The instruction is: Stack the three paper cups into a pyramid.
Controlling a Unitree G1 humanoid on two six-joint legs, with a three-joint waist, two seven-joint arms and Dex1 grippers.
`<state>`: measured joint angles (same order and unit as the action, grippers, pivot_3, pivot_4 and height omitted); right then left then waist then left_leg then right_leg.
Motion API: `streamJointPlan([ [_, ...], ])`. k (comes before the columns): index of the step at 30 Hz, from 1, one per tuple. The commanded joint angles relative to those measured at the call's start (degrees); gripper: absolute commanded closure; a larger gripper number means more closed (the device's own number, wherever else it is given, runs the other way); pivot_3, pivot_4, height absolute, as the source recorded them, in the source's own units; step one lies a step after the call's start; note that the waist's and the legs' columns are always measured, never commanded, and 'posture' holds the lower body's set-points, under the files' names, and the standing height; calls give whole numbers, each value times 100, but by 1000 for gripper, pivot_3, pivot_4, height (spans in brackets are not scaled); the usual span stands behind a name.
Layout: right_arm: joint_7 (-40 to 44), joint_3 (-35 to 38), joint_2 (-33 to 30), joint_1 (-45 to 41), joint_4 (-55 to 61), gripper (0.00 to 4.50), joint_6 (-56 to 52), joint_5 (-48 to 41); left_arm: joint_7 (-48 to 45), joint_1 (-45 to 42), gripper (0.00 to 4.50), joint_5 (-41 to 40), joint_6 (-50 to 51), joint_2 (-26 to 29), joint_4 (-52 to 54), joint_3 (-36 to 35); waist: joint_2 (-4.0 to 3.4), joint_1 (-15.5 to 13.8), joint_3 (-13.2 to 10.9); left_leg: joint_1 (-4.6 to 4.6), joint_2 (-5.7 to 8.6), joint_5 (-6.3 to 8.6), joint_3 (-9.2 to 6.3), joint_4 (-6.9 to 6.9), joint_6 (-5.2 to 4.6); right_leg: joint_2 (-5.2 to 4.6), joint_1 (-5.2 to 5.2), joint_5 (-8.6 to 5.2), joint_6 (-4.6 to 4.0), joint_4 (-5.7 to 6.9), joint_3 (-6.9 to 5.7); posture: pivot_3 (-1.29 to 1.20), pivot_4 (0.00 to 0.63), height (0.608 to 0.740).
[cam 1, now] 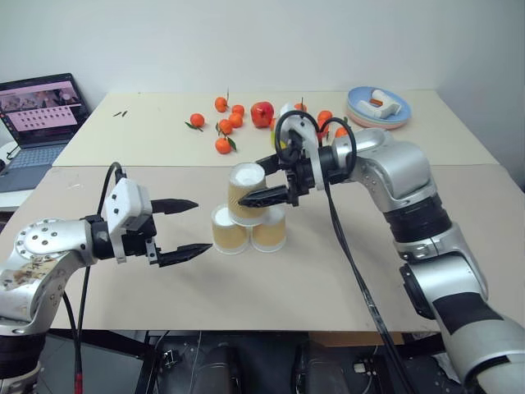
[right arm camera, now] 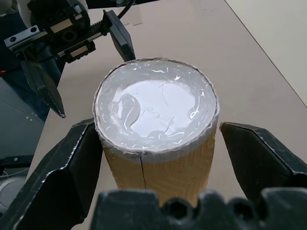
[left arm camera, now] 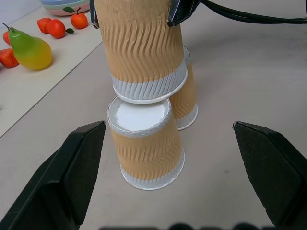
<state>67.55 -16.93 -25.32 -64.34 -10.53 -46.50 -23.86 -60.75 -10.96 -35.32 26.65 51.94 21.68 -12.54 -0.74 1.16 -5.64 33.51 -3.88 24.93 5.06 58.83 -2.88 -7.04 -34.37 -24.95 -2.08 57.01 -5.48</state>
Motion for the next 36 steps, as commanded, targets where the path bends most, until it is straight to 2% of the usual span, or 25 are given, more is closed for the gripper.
streamJointPlan([
  [1, 72, 582, 27, -408, 272, 59, -335, -479, 31, -110, 0, -62, 34, 70, 103, -138, 0, -5, 0, 0, 0, 0, 0, 0, 0, 0, 0, 0, 0, 0, 0, 0, 150, 638],
  [9, -210, 1450, -65, -1164, 128, 59, -1077, -1145, 82, -121, 0, -55, 48, 39, 86, -136, -2, -9, -2, -1, 0, 0, -1, -3, 0, -1, 1, -1, -1, -3, -1, 0, 150, 638],
  [12, -960, 2320, -83, -1551, -457, 59, -1305, -1364, 468, -35, 0, -246, 317, -107, 142, -376, -2, -12, -2, 0, 2, 0, -1, -2, 0, -6, 1, 0, -1, 0, -1, 0, 150, 638],
  [14, -1660, 2724, -247, -1596, -926, 59, -1022, -1111, 984, 59, 0, -411, 585, -320, 195, -670, -2, -26, -2, 0, 2, -1, -1, -1, 1, -8, 1, 0, -1, 2, -1, 0, 150, 638],
  [17, -2851, 2654, -776, -939, -1337, 59, 88, 65, 2057, 349, 0, -326, 767, -865, 294, -1208, 6, -52, 3, -2, 2, -1, -3, -3, 2, -12, 8, -1, -1, -4, 3, 0, 150, 638],
  [20, -3827, 2538, -1103, -213, -1586, 59, 721, 890, 2778, 607, 0, -147, 721, -1326, 410, -1458, 20, -68, 12, 4, 6, -1, -1, -7, 2, -12, 17, 1, 4, -20, 22, 0, 150, 638],
  [22, -4646, 2398, -1278, 611, -1692, 59, 1205, 1594, 3461, 720, 0, 74, 553, -1864, 299, -1529, 11, -60, 15, 14, 12, -4, 9, -5, 8, -20, 9, 6, 12, -17, 32, 0, 150, 638],
  [26, -5763, 2629, -1072, 1677, -2007, 59, 1768, 2034, 4627, 530, 0, 770, 229, -2639, -232, -1456, 6, -56, 16, 38, 10, -24, 23, 0, 42, -24, -20, 5, 25, 7, 44, 0, 150, 638],
  [30, -6132, 2527, -855, 2262, -1973, 59, 2441, 2310, 5457, 193, 0, 1520, -324, -3024, -938, -1359, 6, -2, 17, 60, 4, -46, 23, 1, 40, -4, -32, 4, 23, 32, 58, 0, 150, 638],
  [31, -6171, 2517, -791, 2353, -1946, 59, 2562, 2327, 5621, 105, 0, 1682, -498, -3072, -1135, -1369, 6, 5, 17, 60, 4, -30, 23, 3, 10, 0, -34, 4, 23, 41, 62, 0, 150, 638],
  [36, -6306, 2660, -104, 2830, -1560, 59, 2781, 2080, 6490, -646, 0, 2084, -1262, -3140, -2539, -1689, 18, 9, 25, 56, -9, -22, 12, 25, -4, 43, -35, 2, 17, 64, 85, 0, 150, 638],
])
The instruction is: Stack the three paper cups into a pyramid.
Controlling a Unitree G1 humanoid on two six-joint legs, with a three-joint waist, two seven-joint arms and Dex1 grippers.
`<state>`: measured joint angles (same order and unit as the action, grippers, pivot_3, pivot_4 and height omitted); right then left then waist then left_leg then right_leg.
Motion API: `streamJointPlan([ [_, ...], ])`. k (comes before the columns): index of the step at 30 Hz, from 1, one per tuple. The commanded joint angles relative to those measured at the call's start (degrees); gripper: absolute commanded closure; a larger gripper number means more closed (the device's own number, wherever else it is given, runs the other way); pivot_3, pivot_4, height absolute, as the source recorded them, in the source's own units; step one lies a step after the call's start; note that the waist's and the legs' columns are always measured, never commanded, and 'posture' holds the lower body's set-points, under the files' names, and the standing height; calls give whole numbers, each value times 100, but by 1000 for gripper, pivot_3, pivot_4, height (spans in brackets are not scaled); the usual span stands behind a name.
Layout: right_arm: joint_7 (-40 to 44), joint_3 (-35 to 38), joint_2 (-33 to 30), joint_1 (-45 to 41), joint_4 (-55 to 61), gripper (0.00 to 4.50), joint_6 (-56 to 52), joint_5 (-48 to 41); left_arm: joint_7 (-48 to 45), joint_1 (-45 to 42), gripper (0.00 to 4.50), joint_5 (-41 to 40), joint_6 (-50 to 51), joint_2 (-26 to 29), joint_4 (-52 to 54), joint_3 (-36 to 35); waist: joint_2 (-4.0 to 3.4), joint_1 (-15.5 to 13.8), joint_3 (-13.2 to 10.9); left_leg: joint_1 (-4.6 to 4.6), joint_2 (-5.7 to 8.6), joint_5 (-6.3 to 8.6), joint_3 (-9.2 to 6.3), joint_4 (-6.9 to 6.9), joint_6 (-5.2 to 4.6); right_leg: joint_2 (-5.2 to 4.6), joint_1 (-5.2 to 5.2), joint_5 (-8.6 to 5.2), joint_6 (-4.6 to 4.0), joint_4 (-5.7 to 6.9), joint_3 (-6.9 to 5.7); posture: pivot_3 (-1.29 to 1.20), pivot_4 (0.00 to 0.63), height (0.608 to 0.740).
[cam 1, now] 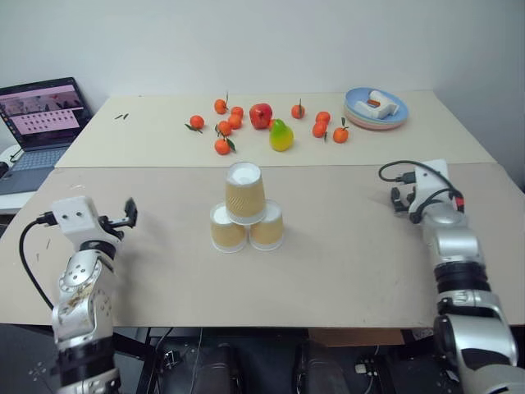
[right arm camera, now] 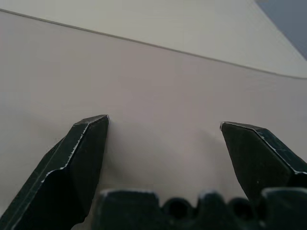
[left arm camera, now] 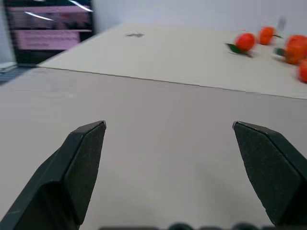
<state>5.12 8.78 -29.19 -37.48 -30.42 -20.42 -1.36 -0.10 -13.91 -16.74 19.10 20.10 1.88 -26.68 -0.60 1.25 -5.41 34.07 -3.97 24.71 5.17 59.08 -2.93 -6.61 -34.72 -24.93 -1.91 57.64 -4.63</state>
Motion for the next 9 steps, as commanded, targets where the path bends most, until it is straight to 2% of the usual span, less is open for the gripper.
streamJointPlan([
  [1, -95, 151, 428, 215, 544, 59, 131, -236, 479, -469, 0, 227, -611, 46, -796, -305, 6, 1, 4, 1, -1, 2, -6, 3, -3, 7, 0, 0, 0, 1, 7, 0, 150, 638],
  [9, -181, 111, 823, 624, 1165, 59, -96, -134, 428, -949, 0, 358, -1342, 105, -1804, -163, 35, 6, 25, -7, 1, 3, -10, 6, -5, 37, -32, 1, 3, -2, 72, 0, 150, 638],
])
